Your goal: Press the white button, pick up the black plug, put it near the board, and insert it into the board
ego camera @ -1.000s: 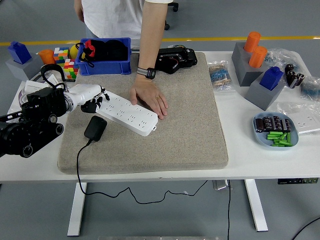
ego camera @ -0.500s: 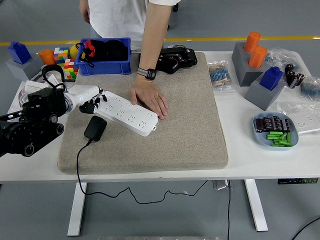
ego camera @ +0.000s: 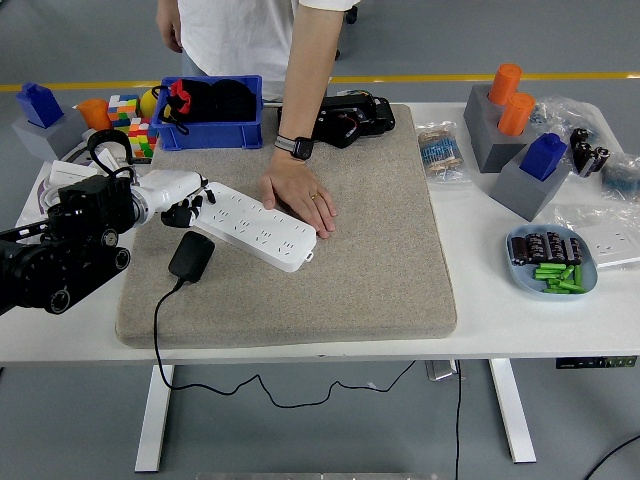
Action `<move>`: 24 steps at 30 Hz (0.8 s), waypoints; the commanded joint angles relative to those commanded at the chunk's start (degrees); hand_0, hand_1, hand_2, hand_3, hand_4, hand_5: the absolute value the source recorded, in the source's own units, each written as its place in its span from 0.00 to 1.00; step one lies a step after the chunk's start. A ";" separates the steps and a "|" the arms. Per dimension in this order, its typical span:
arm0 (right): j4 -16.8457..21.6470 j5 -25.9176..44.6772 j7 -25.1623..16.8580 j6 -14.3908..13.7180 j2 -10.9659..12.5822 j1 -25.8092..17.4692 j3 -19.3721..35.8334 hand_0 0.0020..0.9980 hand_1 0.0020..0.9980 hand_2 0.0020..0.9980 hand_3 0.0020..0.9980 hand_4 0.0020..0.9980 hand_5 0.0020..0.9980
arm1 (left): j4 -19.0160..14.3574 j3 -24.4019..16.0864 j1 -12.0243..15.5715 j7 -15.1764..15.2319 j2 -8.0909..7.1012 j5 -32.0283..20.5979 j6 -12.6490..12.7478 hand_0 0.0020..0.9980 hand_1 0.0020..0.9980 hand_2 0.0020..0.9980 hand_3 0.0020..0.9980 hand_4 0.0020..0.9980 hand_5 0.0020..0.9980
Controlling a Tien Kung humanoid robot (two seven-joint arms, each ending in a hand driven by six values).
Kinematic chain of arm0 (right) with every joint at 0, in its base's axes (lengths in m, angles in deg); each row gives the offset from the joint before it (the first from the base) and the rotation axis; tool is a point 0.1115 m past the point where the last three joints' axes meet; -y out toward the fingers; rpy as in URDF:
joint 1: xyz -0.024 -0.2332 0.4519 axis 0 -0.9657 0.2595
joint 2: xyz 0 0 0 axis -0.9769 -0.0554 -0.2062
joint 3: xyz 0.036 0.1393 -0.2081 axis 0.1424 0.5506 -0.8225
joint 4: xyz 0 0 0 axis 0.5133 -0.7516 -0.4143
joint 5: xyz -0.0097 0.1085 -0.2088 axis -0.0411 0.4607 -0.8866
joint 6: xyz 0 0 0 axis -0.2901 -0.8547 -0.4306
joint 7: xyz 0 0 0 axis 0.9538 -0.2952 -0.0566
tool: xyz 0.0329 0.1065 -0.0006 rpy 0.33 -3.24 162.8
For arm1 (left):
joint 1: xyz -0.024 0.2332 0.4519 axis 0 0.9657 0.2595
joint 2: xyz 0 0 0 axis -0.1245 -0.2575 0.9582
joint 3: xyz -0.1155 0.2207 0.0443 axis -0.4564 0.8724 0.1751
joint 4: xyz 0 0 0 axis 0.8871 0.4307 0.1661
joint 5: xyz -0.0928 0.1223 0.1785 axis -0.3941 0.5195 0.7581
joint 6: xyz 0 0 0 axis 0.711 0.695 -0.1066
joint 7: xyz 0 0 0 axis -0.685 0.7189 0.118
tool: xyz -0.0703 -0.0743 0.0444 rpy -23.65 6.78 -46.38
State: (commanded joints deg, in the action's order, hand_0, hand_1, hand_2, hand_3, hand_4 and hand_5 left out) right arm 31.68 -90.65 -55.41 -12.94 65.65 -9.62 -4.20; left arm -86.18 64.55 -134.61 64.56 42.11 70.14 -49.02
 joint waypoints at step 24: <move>0.26 -0.40 -0.09 0.09 -0.44 -0.44 -0.15 0.71 0.63 0.64 0.61 0.64 0.37 | -23.75 -27.87 19.50 -3.31 -3.23 6.65 4.62 0.70 0.81 0.79 0.83 0.94 0.36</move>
State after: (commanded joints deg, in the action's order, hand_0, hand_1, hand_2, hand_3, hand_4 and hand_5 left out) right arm 31.93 -91.05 -55.51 -12.85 65.21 -10.05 -4.36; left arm -109.92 36.68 -115.11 61.25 38.88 76.80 -44.40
